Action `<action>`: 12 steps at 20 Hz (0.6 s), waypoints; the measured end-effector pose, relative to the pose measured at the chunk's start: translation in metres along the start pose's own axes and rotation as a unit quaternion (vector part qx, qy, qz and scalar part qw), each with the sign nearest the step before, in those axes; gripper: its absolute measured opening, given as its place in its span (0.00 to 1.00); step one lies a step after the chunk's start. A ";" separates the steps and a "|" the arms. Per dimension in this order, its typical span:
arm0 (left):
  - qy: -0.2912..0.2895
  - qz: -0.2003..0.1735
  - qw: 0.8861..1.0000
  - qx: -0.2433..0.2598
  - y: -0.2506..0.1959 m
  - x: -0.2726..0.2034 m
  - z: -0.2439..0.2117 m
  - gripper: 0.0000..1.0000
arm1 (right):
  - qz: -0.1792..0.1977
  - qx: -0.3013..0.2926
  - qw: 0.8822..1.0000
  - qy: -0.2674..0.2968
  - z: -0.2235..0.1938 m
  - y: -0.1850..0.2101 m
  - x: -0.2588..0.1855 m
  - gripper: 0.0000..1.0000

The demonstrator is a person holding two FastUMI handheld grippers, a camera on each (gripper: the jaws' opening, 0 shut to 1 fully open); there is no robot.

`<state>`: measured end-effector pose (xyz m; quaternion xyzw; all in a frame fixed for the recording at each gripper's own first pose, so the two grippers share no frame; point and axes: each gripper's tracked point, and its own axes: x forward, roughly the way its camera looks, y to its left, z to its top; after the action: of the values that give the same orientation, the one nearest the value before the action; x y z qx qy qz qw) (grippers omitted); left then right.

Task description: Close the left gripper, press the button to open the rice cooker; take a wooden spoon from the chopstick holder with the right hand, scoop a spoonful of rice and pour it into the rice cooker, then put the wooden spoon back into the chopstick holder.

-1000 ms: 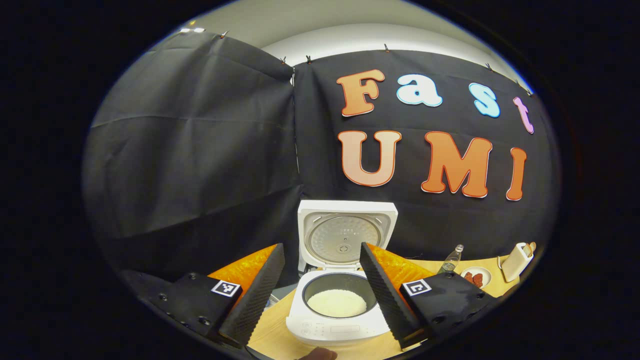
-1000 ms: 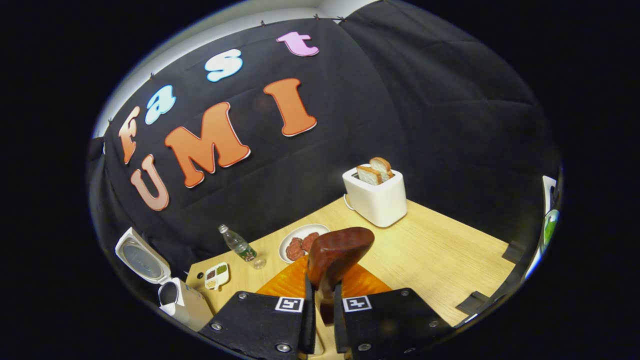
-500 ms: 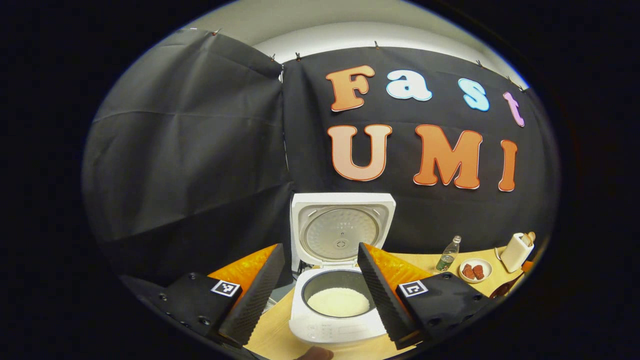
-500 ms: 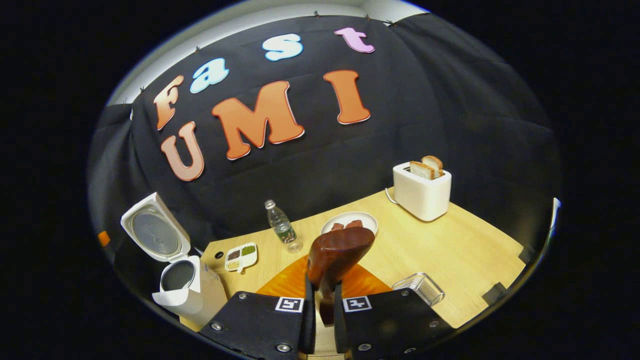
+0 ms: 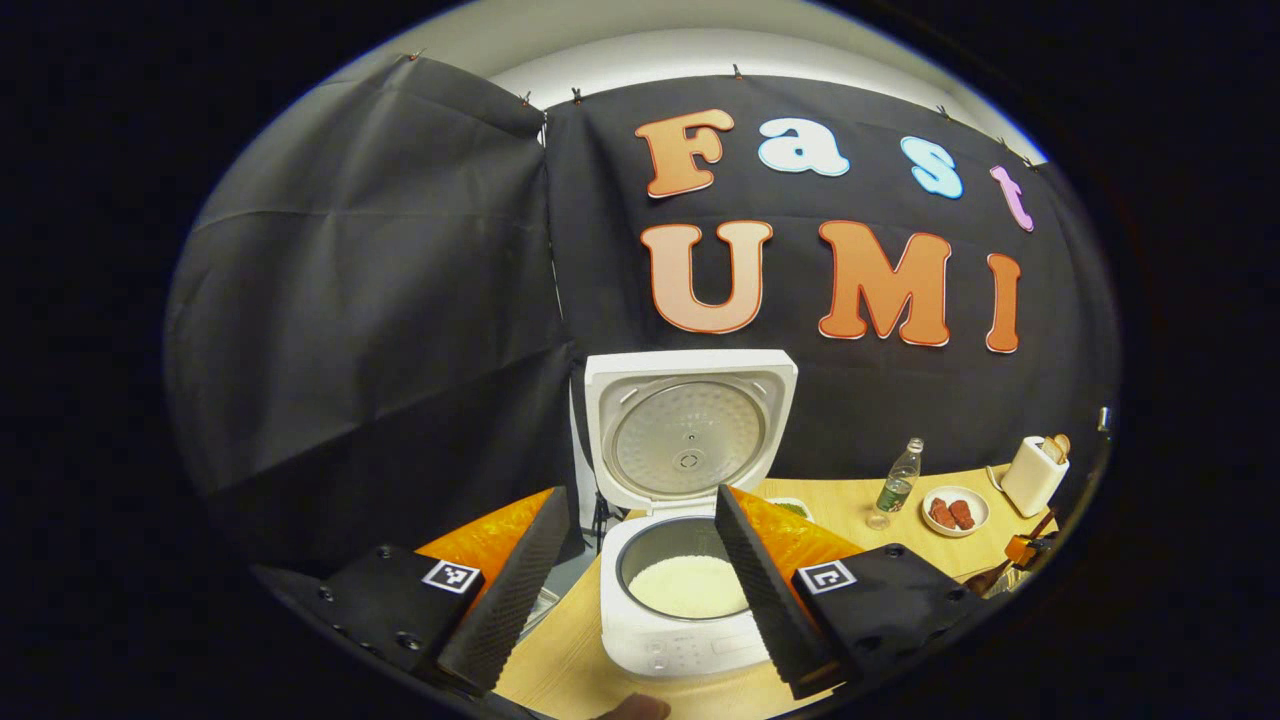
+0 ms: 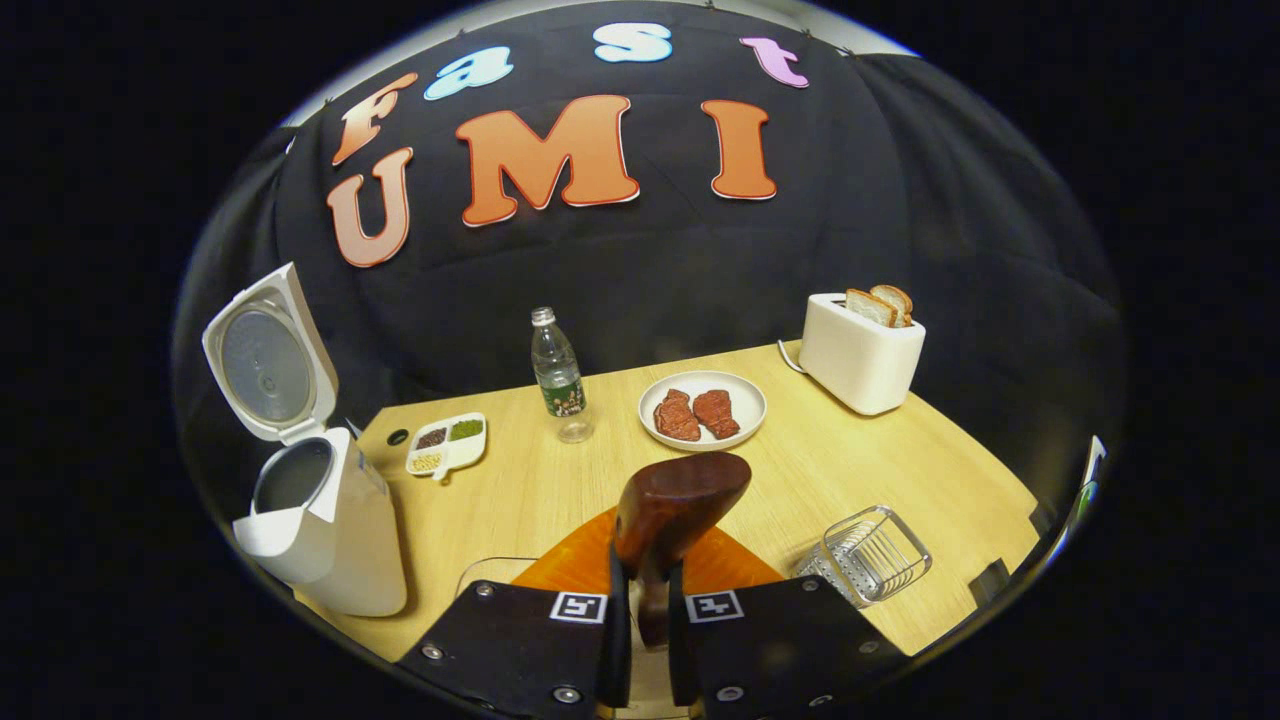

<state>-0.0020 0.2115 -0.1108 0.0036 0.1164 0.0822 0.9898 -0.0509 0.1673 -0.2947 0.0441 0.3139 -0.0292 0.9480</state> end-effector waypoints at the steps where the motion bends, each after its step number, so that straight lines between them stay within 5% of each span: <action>1: -0.001 -0.001 1.000 0.001 -0.001 0.000 0.000 0.99 | -0.012 -0.013 1.000 -0.005 -0.002 -0.004 0.003 0.14; 12: 0.004 0.002 1.000 0.000 0.007 0.002 -0.005 0.99 | -0.040 -0.081 0.996 0.002 -0.042 0.007 0.023 0.14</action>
<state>-0.0021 0.2189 -0.1164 0.0040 0.1200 0.0845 0.9892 -0.0573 0.1779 -0.3417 -0.0453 0.3184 -0.0420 0.9460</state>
